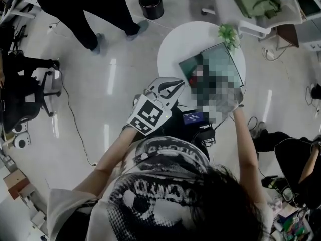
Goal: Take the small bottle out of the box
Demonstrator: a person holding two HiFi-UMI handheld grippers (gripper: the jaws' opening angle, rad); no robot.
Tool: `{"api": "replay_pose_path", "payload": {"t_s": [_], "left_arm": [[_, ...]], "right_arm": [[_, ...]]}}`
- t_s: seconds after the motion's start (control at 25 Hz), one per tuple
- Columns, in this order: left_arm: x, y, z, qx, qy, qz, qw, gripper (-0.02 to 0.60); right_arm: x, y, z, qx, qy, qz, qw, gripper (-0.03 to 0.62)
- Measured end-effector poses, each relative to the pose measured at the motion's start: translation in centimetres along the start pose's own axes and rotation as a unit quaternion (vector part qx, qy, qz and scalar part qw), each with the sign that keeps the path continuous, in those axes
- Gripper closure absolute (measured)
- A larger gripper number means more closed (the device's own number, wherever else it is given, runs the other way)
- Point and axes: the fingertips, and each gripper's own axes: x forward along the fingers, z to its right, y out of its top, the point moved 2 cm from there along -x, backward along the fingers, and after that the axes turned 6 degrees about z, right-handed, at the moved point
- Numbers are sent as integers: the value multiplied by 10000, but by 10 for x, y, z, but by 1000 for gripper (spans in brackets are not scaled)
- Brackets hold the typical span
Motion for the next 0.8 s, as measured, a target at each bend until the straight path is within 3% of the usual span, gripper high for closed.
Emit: {"api": "replay_pose_path", "payload": {"t_s": [0.16,0.36,0.8], "left_arm": [[0,-5,-2,-83,150,-29,9998,564],[-9,-10,-5,-135,244,-102,9996,565],[-33,-24,-26,-304,497,-123,9982,565]], "right_arm": [[16,-5,1,-1003,588,-325,9927,483],[35,-2,-1,-1936,1076,-622,9732,411],[77,-18,-11,-3381,2207,-1641,9000,318]]}}
